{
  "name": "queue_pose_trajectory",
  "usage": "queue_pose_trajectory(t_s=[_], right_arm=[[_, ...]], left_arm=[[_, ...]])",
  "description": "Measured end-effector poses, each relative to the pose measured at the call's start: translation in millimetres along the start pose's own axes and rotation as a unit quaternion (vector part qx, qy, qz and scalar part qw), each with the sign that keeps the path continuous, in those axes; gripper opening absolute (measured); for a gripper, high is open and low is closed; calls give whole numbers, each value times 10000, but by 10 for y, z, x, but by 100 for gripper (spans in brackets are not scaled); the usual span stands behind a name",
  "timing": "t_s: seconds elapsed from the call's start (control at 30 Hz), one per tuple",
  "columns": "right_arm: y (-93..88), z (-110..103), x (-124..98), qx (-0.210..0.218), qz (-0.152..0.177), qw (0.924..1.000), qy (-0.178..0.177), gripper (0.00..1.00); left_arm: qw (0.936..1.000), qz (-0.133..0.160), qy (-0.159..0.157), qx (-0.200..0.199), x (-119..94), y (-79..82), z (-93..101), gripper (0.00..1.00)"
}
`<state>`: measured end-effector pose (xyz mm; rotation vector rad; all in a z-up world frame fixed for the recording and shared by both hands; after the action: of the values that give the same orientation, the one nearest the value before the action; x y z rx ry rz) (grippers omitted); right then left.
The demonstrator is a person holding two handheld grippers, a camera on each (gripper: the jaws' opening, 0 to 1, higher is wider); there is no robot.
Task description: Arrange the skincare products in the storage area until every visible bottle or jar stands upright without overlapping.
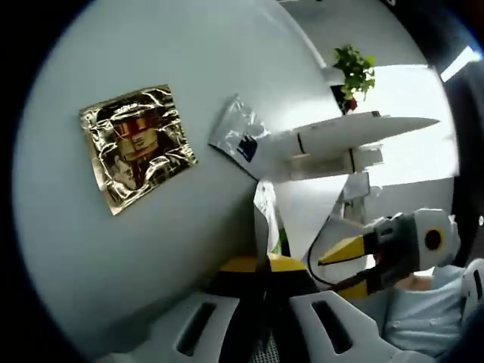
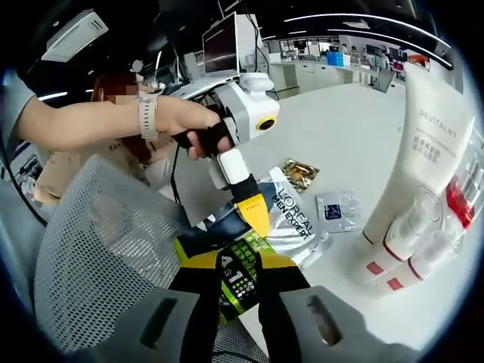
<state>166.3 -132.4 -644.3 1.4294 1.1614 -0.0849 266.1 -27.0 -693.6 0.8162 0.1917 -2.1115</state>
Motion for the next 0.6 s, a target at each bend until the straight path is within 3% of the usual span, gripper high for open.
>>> queue_pose_trajectory(t_s=[0.13, 0.6], right_arm=[[-2, 20, -8, 58, 25, 10000, -35, 17], [10, 39, 68, -37, -68, 9999, -93, 19]], left_arm=[[9994, 13, -61, -347, 10, 9, -79, 0], [9985, 113, -100, -524, 27, 146, -152, 0]])
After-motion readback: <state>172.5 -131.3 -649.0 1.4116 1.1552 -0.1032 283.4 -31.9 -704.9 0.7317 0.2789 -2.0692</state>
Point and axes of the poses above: the point that each gripper's makers call its tool centre point, and the gripper's own axes: x roughly forward along the fingers, z roughly to its right, y roughly out of its top, the point moved 8 cm from there along -x, roughly backward along the fingers, and after that the axes turned 6 degrees about x, right-handed, at the moved point
